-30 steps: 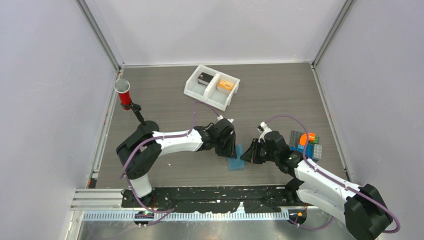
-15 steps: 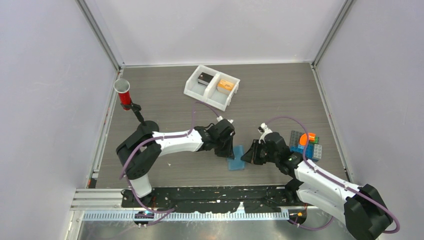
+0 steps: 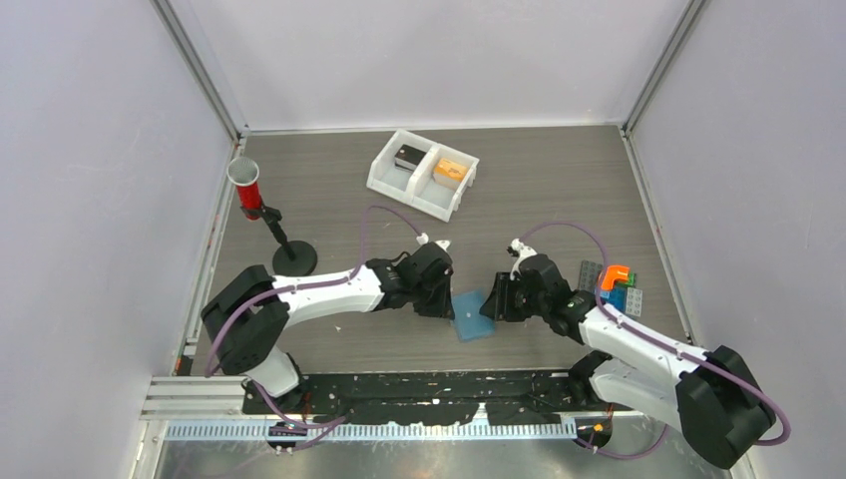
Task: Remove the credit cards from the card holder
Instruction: Open the card holder at the center of the board.
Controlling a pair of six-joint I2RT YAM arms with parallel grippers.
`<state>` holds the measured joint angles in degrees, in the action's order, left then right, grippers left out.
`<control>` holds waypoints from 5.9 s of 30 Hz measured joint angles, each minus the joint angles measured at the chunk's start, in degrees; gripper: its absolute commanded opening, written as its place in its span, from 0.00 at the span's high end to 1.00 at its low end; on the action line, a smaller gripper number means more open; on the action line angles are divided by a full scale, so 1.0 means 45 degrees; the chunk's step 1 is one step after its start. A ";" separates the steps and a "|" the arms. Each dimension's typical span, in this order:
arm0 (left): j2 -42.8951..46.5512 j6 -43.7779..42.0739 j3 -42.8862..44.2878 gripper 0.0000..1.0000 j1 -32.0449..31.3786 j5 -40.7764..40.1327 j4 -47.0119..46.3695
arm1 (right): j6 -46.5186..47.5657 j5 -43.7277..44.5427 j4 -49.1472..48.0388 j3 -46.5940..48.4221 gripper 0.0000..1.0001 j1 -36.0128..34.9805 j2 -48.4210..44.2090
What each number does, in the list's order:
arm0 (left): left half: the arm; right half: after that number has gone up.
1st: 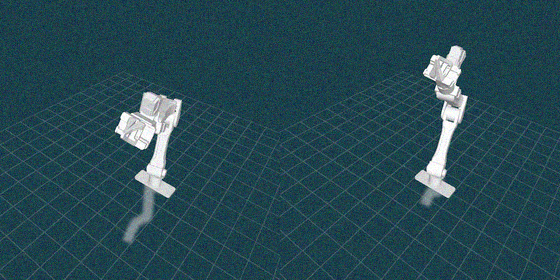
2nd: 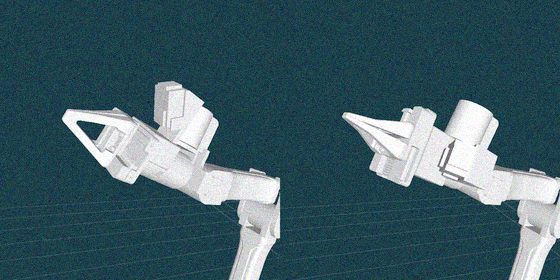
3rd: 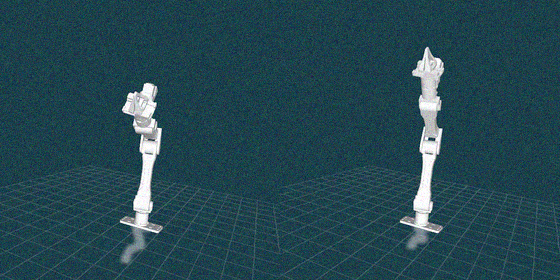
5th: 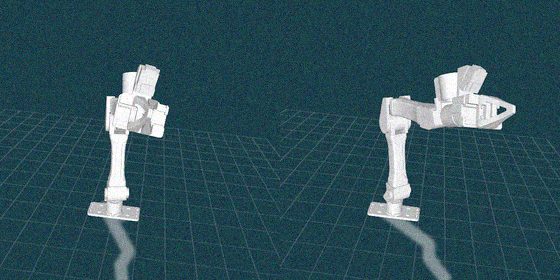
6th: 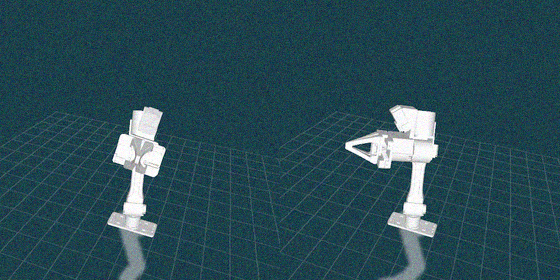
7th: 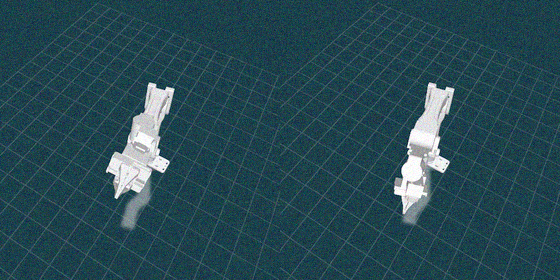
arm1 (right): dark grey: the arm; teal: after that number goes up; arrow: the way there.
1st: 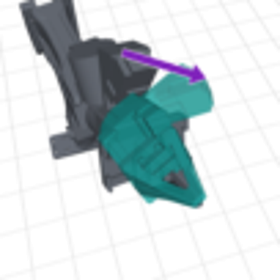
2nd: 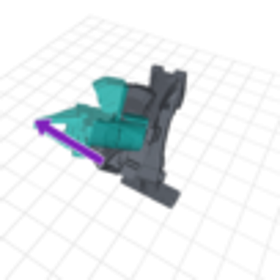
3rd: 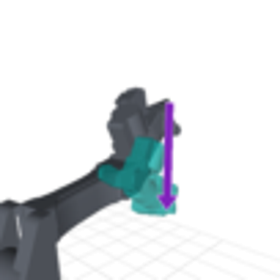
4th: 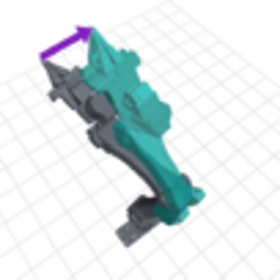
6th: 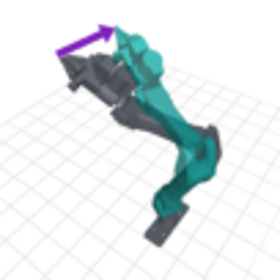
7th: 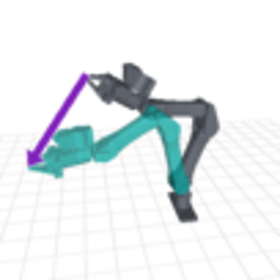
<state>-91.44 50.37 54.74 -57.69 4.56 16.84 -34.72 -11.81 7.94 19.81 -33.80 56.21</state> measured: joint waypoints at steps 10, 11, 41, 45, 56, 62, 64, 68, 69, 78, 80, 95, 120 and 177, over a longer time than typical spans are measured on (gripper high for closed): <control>0.0816 0.0068 -0.1321 1.00 0.0019 -0.0083 -0.0826 | 0.1015 0.0685 0.1200 0.1428 0.14 -0.0272 0.0466; 0.0831 0.0073 -0.1418 1.00 0.0024 -0.0049 -0.0986 | 0.1020 0.0767 0.1302 0.1491 0.11 -0.0418 0.0559; 0.1880 0.0053 -0.3235 1.00 0.0087 0.0525 -0.2822 | -0.0049 0.5702 0.2404 0.3570 0.01 -0.4770 0.4590; 0.1909 0.0053 -0.3235 1.00 0.0087 0.0452 -0.2769 | -0.0039 0.6149 0.2744 0.3648 0.00 -0.4809 0.4532; 0.2059 0.0058 -0.3478 1.00 0.0097 0.0073 -0.2618 | 0.0112 0.7189 0.3983 0.3983 0.02 -0.4813 0.3172; 0.2477 0.0058 -0.3774 1.00 0.0097 -0.0330 -0.2307 | 0.0185 0.7509 0.4401 0.4061 0.05 -0.4794 0.2390; 0.2667 0.0058 -0.3803 1.00 0.0097 -0.0505 -0.2137 | 0.0228 0.7548 0.4507 0.4061 0.06 -0.4716 0.2161; 0.2934 0.0024 -0.3803 1.00 0.0097 -0.1069 -0.1627 | 0.0369 0.7563 0.4702 0.4056 0.08 -0.4172 0.1705; 0.2987 0.0000 -0.3803 1.00 0.0097 -0.1180 -0.1472 | 0.0408 0.7558 0.4736 0.4046 0.09 -0.4002 0.1569; 0.3138 -0.0287 -0.3813 1.00 0.0097 -0.1894 -0.0257 | 0.0884 0.7106 0.4925 0.3332 0.20 -0.2613 0.1010; 0.3133 -0.0311 -0.3813 1.00 0.0097 -0.1933 -0.0121 | 0.1001 0.6931 0.4945 0.3298 0.24 -0.2506 0.1015; 0.3104 -0.0403 -0.3502 1.00 0.0097 -0.1880 0.0321 | 0.1258 0.5149 0.5639 0.4464 0.45 -0.2268 0.0282; 0.3643 -0.0330 -0.3502 1.00 0.0097 -0.1326 0.0112 | -0.0223 0.3866 0.3123 0.4663 0.04 -0.4867 0.2895; 0.4303 -0.0291 -0.4099 1.00 0.0097 -0.2084 0.0806 | -0.1520 0.8956 0.4027 0.4022 0.25 -0.6358 0.2953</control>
<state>-72.07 49.06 36.29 -57.25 -4.82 20.47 -41.56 28.49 26.06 37.91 -62.41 69.49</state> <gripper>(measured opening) 0.031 0.772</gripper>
